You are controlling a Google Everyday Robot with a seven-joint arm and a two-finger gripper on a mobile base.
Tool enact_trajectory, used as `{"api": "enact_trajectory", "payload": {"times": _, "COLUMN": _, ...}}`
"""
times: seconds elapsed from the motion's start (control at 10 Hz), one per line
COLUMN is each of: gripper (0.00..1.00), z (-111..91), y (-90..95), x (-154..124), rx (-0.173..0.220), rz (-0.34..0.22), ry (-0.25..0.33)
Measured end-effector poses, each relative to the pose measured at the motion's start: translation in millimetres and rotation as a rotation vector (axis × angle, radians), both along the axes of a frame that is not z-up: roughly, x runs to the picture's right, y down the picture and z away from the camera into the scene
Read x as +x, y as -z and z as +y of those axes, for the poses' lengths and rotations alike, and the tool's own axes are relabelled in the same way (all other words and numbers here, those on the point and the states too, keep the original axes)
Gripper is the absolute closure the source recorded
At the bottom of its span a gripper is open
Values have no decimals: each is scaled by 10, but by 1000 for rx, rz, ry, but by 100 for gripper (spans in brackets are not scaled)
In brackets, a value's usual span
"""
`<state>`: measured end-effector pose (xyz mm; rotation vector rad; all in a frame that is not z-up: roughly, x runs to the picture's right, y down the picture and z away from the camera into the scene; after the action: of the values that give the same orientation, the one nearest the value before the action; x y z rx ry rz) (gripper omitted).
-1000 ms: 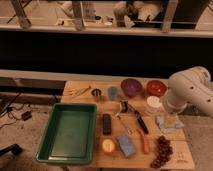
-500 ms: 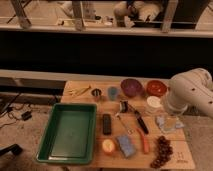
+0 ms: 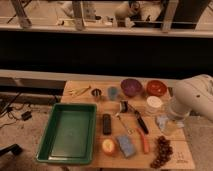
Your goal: Place grapes in metal cup
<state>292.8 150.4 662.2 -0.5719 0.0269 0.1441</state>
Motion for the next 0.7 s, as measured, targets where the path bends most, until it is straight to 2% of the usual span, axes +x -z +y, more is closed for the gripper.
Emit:
{"api": "enact_trajectory", "payload": {"times": 0.1, "gripper": 20, "z": 57, "y": 38, "x": 7, "rx": 13, "rz": -4, "ry": -5}}
{"api": "enact_trajectory", "payload": {"times": 0.4, "gripper": 20, "z": 250, "y": 104, "x": -42, "rx": 44, "rz": -39, "ry": 34}}
{"api": "enact_trajectory", "payload": {"times": 0.7, "gripper": 20, "z": 422, "y": 91, "x": -43, "rx": 54, "rz": -56, "ry": 69}}
